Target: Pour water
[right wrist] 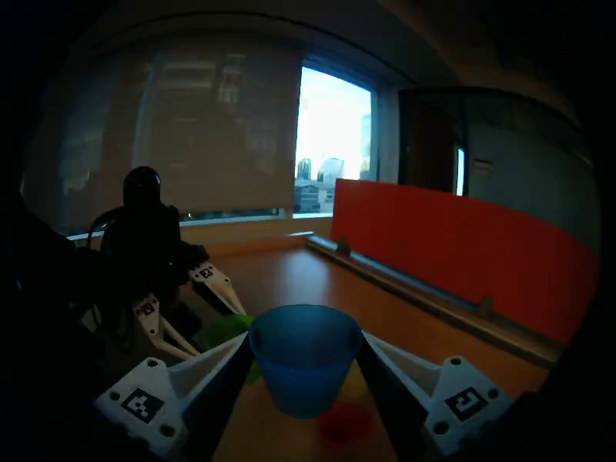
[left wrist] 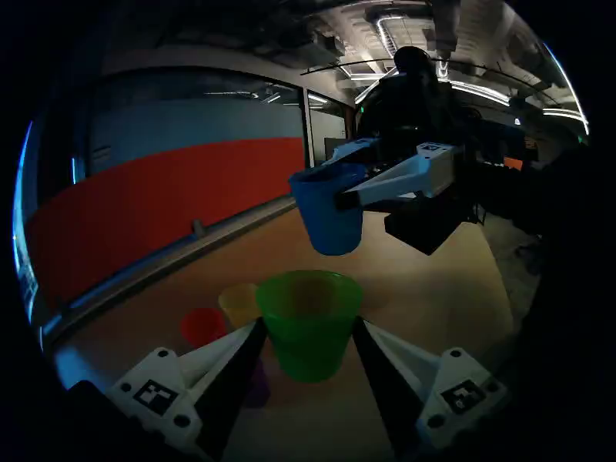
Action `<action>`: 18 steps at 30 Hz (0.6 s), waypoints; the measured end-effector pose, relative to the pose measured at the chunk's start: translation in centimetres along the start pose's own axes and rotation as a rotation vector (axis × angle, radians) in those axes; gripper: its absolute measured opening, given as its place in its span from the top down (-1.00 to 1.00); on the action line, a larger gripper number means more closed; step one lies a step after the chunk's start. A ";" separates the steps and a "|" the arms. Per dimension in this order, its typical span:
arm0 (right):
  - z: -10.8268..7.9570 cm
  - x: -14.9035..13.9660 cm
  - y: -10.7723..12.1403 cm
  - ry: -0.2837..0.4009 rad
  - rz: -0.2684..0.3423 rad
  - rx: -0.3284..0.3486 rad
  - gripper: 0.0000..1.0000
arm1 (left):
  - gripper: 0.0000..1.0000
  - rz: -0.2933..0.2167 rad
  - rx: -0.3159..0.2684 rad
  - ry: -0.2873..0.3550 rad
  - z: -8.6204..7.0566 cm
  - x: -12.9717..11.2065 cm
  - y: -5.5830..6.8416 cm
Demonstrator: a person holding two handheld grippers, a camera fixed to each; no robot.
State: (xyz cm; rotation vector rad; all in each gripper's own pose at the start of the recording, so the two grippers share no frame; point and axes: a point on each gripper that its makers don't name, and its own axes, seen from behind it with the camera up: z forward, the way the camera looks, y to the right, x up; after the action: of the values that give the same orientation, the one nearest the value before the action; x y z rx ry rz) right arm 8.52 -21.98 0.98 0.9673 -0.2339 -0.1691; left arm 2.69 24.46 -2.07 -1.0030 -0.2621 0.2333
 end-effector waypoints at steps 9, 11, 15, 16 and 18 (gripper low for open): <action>0.3 -3.5 -0.5 -0.068 -0.003 0.022 -0.82 | -0.63 0.010 -0.026 -0.065 0.5 -2.1 0.5; 0.3 -4.3 -0.6 -0.084 -0.005 0.026 -0.82 | -0.63 0.013 -0.031 -0.079 0.6 -2.6 0.6; 0.4 -5.8 -0.8 -0.112 -0.012 0.030 -0.82 | -0.63 0.014 -0.047 -0.103 0.7 -3.6 1.0; 0.4 -6.1 -0.9 -0.119 -0.011 0.033 -0.82 | -0.63 0.015 -0.054 -0.110 0.7 -3.8 1.2; 0.4 -6.8 -1.0 -0.130 -0.011 0.037 -0.82 | -0.63 0.018 -0.065 -0.123 0.7 -4.3 1.4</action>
State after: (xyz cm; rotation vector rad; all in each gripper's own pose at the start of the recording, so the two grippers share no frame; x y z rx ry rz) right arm 1.86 -21.25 -0.46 0.9959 -0.3523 -0.2383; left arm -1.71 24.40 -3.43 -1.0570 -0.3751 0.3049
